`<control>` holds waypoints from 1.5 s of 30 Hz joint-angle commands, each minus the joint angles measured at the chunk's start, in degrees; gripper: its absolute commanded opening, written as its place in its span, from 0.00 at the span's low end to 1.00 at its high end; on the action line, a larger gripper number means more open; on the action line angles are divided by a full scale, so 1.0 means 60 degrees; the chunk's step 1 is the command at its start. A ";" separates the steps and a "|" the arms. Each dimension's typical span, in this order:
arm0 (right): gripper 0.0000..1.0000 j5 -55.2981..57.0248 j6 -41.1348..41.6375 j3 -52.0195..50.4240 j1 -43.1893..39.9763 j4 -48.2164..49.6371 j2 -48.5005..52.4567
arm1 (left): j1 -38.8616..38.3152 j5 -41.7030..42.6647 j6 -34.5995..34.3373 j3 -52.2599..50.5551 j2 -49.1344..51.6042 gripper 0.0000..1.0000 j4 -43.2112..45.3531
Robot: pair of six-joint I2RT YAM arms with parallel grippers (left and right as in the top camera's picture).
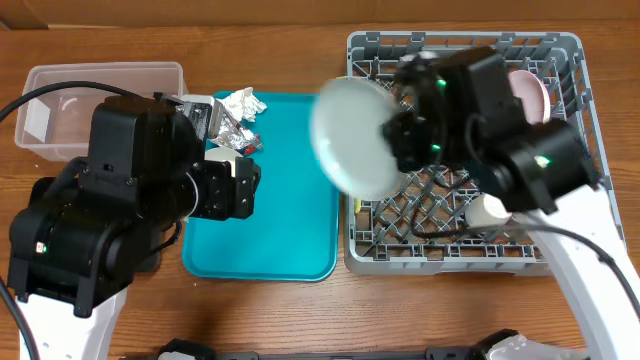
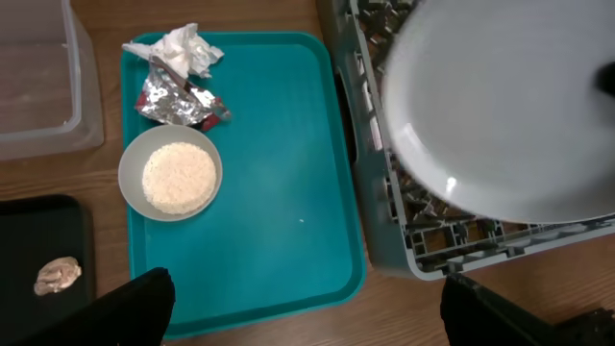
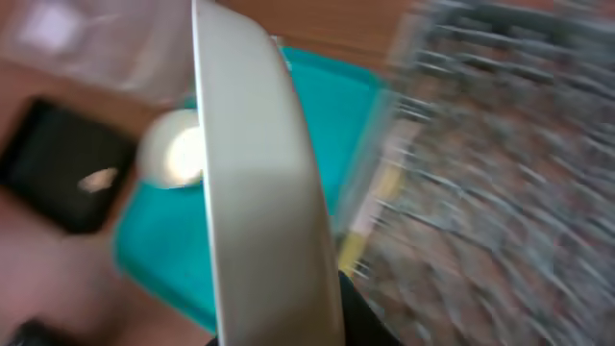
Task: Sort waste into correct bins and load items into the dishwasher rack
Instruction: 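Place the white plate upright beside the pink plate with the right gripper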
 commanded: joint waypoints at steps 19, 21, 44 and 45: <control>0.10 0.6506 -0.1319 0.0022 -0.2922 0.0350 0.2991 | 0.0015 -0.0135 0.0000 0.0339 -0.0160 0.94 -0.0244; 0.09 0.6018 -0.1319 0.0022 -0.2954 0.0328 0.3191 | 0.0015 -0.0135 -0.0004 0.0339 -0.0160 0.94 -0.0240; 0.78 -0.0940 -0.0444 0.0801 -0.2925 -0.0736 -0.2146 | 0.0015 -0.2135 -0.1515 0.0157 0.0583 1.00 -0.1035; 0.79 -0.1457 -0.0444 0.0801 -0.2925 -0.0805 -0.2233 | 0.0015 -0.2102 -0.1534 0.0098 0.0765 1.00 -0.1089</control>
